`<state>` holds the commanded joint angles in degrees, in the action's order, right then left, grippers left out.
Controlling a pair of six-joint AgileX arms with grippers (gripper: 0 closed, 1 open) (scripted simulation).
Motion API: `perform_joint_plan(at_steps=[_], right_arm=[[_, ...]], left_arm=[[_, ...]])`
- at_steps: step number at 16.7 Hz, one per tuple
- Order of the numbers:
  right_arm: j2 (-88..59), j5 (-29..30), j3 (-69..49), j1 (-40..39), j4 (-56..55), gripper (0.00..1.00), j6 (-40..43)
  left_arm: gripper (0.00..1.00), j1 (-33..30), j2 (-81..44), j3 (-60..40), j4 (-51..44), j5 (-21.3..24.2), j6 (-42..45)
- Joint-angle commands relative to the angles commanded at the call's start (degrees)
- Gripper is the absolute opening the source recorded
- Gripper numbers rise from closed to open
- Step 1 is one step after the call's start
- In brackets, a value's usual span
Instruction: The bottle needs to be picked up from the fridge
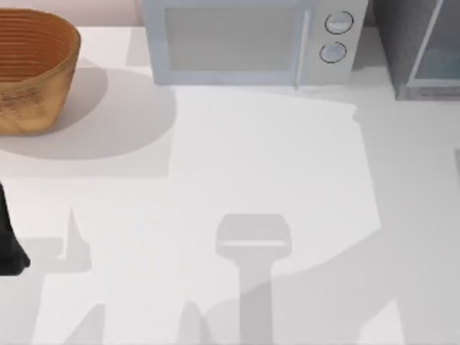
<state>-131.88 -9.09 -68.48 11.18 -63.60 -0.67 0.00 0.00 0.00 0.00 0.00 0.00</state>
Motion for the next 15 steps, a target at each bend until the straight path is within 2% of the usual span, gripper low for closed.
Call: perform_joint_plan(at_steps=[9, 15], right_arm=[[0.3, 0.0, 0.0, 0.2, 0.2, 0.00, -0.1], [6.3, -0.1, -0.8, 0.2, 7.6, 0.00, -0.1]], left_arm=[[1.00, 0.0, 0.0, 0.0, 0.0, 0.0, 0.0], [1.00, 0.0, 0.0, 0.0, 0.0, 0.0, 0.0]])
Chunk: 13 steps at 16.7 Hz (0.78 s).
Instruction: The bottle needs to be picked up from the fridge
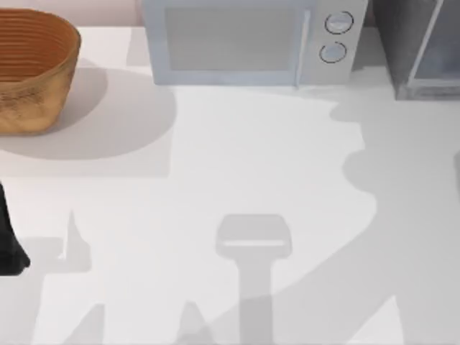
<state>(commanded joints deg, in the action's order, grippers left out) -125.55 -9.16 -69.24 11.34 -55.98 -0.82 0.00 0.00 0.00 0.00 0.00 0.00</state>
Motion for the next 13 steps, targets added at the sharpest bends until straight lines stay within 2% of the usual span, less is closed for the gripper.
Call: perform_joint_plan(at_steps=[7, 13], right_arm=[[2.2, -0.3, 0.7, 0.2, 0.5, 0.00, -0.1], [10.2, -1.7, 15.8, 1.6, -4.5, 0.00, -0.2]], left_arm=[[1.00, 0.0, 0.0, 0.0, 0.0, 0.0, 0.0], [1.00, 0.0, 0.0, 0.0, 0.0, 0.0, 0.0]])
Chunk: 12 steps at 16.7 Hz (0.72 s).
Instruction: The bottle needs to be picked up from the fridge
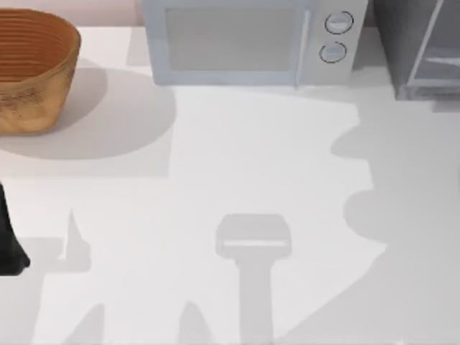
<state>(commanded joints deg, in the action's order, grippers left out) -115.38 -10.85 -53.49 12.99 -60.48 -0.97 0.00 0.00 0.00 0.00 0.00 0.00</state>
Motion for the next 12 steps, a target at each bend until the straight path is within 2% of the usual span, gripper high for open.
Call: perform_joint_plan(at_steps=[4, 12], right_arm=[[5.8, -1.2, 9.2, 1.0, -4.0, 0.00, -0.1], [7.9, -1.2, 10.6, 0.6, -3.6, 0.00, -0.1]], left_arm=[[1.00, 0.0, 0.0, 0.0, 0.0, 0.0, 0.0], [1.00, 0.0, 0.0, 0.0, 0.0, 0.0, 0.0]])
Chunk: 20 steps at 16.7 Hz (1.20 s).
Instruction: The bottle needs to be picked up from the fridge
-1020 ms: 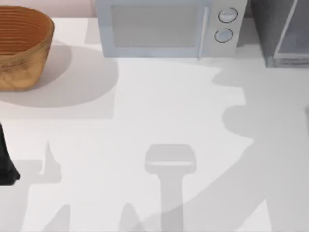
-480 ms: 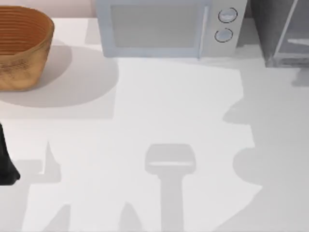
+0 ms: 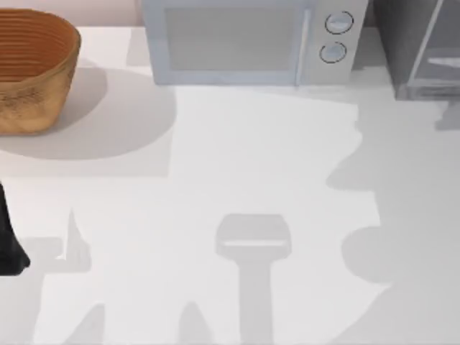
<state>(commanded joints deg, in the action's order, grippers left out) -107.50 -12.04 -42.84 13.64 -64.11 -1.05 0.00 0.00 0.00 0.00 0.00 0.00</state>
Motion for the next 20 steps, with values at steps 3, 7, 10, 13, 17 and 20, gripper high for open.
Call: perform_joint_plan(at_steps=[3, 7, 10, 13, 17, 20], right_arm=[[6.4, 0.9, 2.6, -0.9, 4.1, 0.00, 0.3], [23.0, 2.8, 9.1, -2.9, 13.8, 0.00, 0.6], [40.7, 4.6, 15.8, -4.9, 23.6, 0.00, 0.7], [60.7, 6.5, 23.4, -7.1, 34.6, 0.00, 0.7], [85.1, 9.0, 32.9, -10.0, 48.8, 0.00, 0.7], [97.9, 10.6, 38.5, -11.9, 57.2, 0.00, 0.9]], left_arm=[[1.00, 0.0, 0.0, 0.0, 0.0, 0.0, 0.0], [1.00, 0.0, 0.0, 0.0, 0.0, 0.0, 0.0], [1.00, 0.0, 0.0, 0.0, 0.0, 0.0, 0.0], [1.00, 0.0, 0.0, 0.0, 0.0, 0.0, 0.0], [1.00, 0.0, 0.0, 0.0, 0.0, 0.0, 0.0], [1.00, 0.0, 0.0, 0.0, 0.0, 0.0, 0.0]])
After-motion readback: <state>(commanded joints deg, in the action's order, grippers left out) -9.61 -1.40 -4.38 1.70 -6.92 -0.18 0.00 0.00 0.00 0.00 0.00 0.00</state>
